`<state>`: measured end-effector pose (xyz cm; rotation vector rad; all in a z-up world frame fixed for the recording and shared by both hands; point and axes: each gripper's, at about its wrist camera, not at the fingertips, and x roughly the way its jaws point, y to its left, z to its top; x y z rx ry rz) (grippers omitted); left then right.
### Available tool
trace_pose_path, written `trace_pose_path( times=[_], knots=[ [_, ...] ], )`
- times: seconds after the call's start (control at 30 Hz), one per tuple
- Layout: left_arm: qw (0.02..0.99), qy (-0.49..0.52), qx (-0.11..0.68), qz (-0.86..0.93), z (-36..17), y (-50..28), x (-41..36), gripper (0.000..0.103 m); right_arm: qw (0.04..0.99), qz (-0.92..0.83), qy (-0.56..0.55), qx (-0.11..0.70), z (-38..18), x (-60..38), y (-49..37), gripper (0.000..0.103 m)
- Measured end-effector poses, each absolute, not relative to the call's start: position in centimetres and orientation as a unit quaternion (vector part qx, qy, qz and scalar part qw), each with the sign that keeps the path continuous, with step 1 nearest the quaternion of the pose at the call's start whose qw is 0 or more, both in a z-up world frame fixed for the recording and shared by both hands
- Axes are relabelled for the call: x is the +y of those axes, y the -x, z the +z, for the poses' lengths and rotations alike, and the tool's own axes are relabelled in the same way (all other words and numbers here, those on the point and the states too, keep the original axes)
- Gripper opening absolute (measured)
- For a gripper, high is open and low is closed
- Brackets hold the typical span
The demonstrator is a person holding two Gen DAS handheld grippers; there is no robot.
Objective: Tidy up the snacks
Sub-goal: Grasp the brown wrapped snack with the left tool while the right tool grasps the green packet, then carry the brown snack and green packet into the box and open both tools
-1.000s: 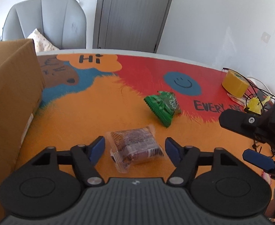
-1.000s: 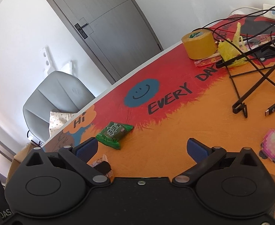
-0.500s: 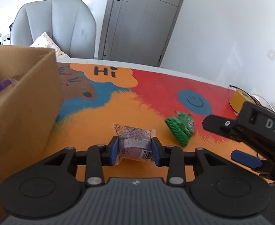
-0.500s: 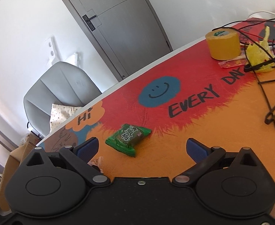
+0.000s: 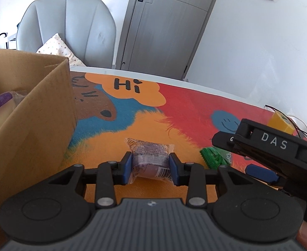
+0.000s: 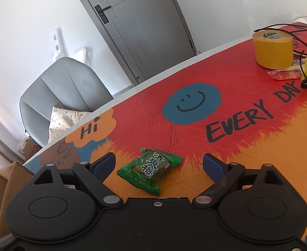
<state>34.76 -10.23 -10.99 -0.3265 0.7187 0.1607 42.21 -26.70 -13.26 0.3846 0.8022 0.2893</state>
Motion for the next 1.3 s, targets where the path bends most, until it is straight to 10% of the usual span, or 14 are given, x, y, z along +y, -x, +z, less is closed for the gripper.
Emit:
trace_pose_path(
  times=[0.2, 0.33, 1.3],
  knots=[
    [0.921, 0.156, 0.348, 0.078, -11.4, -35.0, -10.1, 0.036, 0.899, 0.138, -0.162, 0.384, -13.6, -25.8, -42.5, 0.082],
    [0.922, 0.157, 0.346, 0.077, -11.4, -34.8, -10.2, 0.036, 0.910, 0.118, -0.113, 0.382, -13.5, -25.0, -42.2, 0.038],
    [0.943, 0.158, 0.290, 0.037, -5.4, -27.5, -11.0, 0.036, 0.920, 0.111, -0.160, 0.340, -8.8, -29.1, -33.0, 0.033]
  ],
)
